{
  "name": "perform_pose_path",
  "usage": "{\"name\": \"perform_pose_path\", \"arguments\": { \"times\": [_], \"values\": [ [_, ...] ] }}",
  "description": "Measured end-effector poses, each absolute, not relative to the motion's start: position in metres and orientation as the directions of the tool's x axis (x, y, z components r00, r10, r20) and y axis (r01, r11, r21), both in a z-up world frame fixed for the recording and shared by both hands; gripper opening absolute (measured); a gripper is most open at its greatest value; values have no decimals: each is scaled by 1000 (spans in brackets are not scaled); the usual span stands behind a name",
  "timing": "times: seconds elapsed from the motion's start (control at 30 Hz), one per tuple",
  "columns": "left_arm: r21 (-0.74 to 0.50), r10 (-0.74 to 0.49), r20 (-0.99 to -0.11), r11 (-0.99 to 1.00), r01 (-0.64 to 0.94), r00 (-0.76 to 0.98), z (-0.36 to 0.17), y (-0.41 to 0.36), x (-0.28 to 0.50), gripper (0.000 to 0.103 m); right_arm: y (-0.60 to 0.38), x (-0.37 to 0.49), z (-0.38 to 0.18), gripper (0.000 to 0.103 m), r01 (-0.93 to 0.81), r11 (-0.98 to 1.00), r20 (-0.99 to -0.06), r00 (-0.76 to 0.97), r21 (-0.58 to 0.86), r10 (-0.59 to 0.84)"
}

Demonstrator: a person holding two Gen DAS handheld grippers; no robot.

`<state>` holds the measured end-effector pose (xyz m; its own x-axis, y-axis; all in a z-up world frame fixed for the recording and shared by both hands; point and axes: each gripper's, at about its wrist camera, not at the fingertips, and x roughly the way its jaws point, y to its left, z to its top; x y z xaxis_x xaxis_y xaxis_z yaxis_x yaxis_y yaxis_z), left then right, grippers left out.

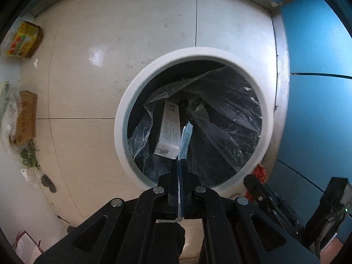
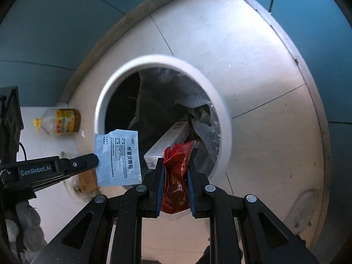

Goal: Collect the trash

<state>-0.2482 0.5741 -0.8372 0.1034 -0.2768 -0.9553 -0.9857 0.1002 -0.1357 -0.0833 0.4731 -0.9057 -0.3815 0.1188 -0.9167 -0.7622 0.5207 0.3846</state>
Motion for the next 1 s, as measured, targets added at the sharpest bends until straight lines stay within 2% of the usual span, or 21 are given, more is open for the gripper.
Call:
{"name": "perform_pose_path", "arguments": {
  "times": [0.03,0.1,0.13,0.17,0.2,0.23,0.27,0.3,0.33,0.37,0.47,0.67,0.87,1.0],
  "values": [
    [-130,-278,-956,103,-986,97,-837,575,-247,0,476,-86,-912,21,-768,515,-917,-386,381,103],
    [-125,-273,-958,113,-986,90,-833,574,-249,2,481,-89,-921,24,-780,506,-920,-385,369,77],
    [-110,-271,-960,119,-987,74,-829,573,-250,3,482,-91,-922,31,-784,502,-920,-387,364,63],
    [-98,-267,-962,124,-987,61,-829,572,-250,4,481,-93,-923,44,-787,500,-921,-386,361,57],
    [-88,-258,-965,135,-987,51,-824,571,-252,5,482,-93,-922,51,-792,496,-923,-382,356,53],
    [-84,-246,-968,144,-986,47,-820,571,-253,14,481,-94,-917,59,-803,485,-927,-370,347,51],
    [-71,-232,-972,155,-985,34,-815,570,-254,25,480,-92,-909,61,-809,477,-930,-364,343,52],
    [-47,-209,-978,170,-984,10,-806,569,-255,59,480,-93,-905,64,-819,469,-935,-351,331,47],
    [-23,-184,-983,184,-983,-11,-797,567,-256,89,481,-92,-900,74,-829,461,-941,-337,316,39],
    [6,-152,-988,199,-980,-37,-788,566,-257,93,480,-91,-889,84,-838,452,-945,-324,306,39],
    [85,-68,-992,235,-968,-104,-754,558,-262,93,476,-89,-857,101,-870,421,-963,-266,255,34],
    [151,16,-988,229,-962,-151,-681,537,-275,94,466,-79,-781,102,-907,385,-986,-163,169,49],
    [133,66,-990,197,-971,-123,-587,512,-278,95,454,-78,-677,102,-925,367,-995,-81,94,51],
    [123,109,-989,201,-972,-103,-517,493,-279,95,442,-84,-598,102,-933,344,-994,-78,101,82]
  ]
}}
